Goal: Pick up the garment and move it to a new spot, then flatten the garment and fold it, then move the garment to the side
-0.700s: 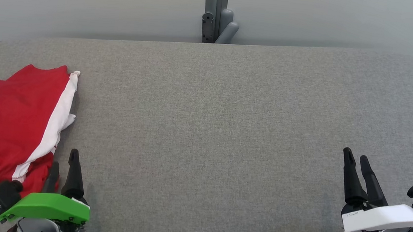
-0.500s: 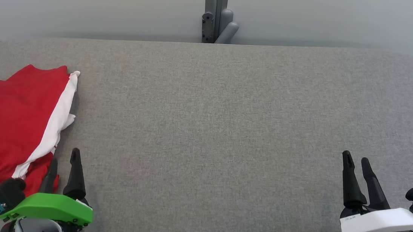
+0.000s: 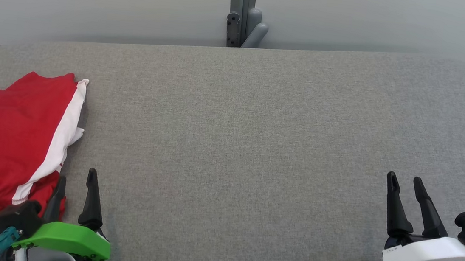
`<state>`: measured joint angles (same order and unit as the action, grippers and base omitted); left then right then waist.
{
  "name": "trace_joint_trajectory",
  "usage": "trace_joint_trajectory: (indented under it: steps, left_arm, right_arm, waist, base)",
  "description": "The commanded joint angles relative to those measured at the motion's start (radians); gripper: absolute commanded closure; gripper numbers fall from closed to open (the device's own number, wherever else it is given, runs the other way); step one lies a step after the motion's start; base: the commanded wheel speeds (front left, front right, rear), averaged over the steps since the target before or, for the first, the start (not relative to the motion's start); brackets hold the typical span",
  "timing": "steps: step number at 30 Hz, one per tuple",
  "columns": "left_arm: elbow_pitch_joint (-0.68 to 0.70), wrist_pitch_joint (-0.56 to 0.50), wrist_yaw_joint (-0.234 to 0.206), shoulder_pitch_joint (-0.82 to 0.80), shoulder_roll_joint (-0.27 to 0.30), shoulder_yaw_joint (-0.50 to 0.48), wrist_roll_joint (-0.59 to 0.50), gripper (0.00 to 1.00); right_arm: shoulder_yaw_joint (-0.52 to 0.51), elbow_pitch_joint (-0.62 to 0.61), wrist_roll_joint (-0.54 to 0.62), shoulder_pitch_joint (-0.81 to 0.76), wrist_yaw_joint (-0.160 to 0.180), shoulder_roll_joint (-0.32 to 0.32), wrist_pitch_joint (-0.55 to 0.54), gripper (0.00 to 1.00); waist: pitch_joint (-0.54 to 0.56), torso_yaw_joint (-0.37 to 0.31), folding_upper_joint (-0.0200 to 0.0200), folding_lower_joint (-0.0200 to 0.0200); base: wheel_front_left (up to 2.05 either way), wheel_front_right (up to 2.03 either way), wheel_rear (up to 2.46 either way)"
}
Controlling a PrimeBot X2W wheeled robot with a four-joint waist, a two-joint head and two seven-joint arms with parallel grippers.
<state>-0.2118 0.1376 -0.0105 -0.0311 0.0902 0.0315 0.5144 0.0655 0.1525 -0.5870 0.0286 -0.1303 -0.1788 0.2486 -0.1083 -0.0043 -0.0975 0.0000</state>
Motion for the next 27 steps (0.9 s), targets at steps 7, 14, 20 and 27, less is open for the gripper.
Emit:
trace_joint_trajectory:
  steps: [7, 14, 20, 27]
  left_arm:
    - [0.014, 0.026, -0.011, 0.009, 0.022, 0.017, -0.090, 0.00]
    - [0.009, 0.043, -0.018, 0.018, 0.028, 0.029, -0.156, 0.00]
    - [0.004, 0.057, -0.018, 0.027, 0.033, 0.037, -0.209, 0.00]
    - [0.003, 0.075, -0.023, 0.038, 0.041, 0.040, -0.280, 0.00]
  right_arm:
    - [-0.045, -0.016, 0.117, -0.006, -0.001, 0.005, 0.008, 0.00]
    - [-0.069, -0.018, 0.209, -0.017, 0.000, 0.017, 0.009, 0.00]
    - [-0.087, -0.022, 0.280, -0.024, 0.000, 0.027, 0.011, 0.00]
    - [-0.109, -0.023, 0.368, -0.039, 0.000, 0.042, 0.012, 0.00]
  waist:
    - [0.000, 0.003, 0.0000, 0.0000]
    - [0.004, 0.005, 0.0000, 0.0000]
    - [0.005, 0.007, 0.0000, 0.0000]
    - [0.004, 0.007, 0.0000, 0.0000]
  base:
    - [0.00, 0.00, 0.00]
    - [0.00, 0.00, 0.00]
    - [0.00, 0.00, 0.00]
    - [0.00, 0.00, 0.00]
